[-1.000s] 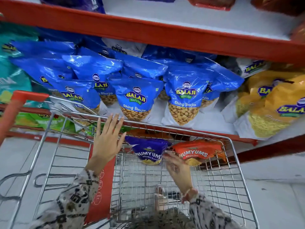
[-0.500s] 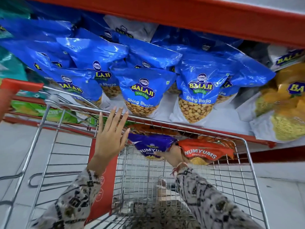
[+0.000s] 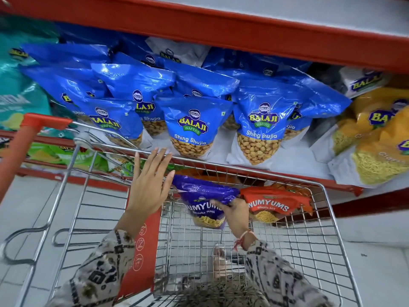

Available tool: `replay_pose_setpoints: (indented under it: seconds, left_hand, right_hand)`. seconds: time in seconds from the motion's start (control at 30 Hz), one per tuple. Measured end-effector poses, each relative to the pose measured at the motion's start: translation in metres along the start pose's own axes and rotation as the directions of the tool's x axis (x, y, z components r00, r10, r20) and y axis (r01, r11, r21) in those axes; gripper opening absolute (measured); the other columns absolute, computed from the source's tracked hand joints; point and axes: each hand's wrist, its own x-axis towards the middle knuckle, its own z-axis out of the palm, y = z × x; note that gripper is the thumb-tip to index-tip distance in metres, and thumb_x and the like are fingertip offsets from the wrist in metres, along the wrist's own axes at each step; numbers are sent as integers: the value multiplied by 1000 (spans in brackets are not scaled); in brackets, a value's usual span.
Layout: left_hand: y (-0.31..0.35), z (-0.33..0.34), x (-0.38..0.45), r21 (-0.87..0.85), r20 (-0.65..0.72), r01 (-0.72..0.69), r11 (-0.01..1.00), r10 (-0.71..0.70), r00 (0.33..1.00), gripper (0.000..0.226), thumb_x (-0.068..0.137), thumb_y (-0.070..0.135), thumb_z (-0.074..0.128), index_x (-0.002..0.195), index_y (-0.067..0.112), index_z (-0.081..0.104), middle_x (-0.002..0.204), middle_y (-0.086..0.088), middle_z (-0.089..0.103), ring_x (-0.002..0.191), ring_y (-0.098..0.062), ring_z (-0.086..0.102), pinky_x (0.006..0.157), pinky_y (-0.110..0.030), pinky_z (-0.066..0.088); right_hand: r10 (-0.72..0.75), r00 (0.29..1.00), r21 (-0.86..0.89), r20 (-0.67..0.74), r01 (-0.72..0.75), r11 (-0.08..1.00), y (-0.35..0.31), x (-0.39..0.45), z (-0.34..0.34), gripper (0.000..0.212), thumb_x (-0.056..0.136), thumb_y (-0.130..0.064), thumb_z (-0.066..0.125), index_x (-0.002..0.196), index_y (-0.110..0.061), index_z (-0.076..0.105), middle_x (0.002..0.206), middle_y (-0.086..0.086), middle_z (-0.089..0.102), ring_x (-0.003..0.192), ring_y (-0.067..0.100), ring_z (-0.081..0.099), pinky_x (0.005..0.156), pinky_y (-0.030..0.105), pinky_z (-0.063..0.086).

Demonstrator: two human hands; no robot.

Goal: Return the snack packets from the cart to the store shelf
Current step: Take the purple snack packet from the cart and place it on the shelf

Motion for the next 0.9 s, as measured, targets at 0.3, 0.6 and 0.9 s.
replay_pose_setpoints:
  seconds: [0.3,0.6,0.9]
  left_hand:
    - [11,-47,5,-109,-158,-3,994,-14,987,54,103,38,28,148,11,42,157,-5,38,149,-19,25,123,-53,8]
    - [32,-106,67,-130,-375,-128,983,70,924,56,105,40,26,147,9,44,156,-5,40,148,-18,26,124,-48,5]
    - [37,-152,160,-36,-523,-213,976,164,837,56,106,40,24,146,8,46,155,-7,42,146,-22,32,119,-54,17]
  right_hand:
    - [-278,955,182,-105,293,939,-70,-46,-66,11,71,-26,83,73,-33,74,79,-3,80,75,11,76,71,39,61]
    - [-455,825,358,-336,559,748,-181,-58,-143,72,50,-56,87,50,-3,39,56,10,35,61,14,35,56,33,30]
    - [-585,657,459,-475,752,473,-316,-75,-226,51,56,-35,91,75,7,69,76,11,68,75,17,57,70,42,48]
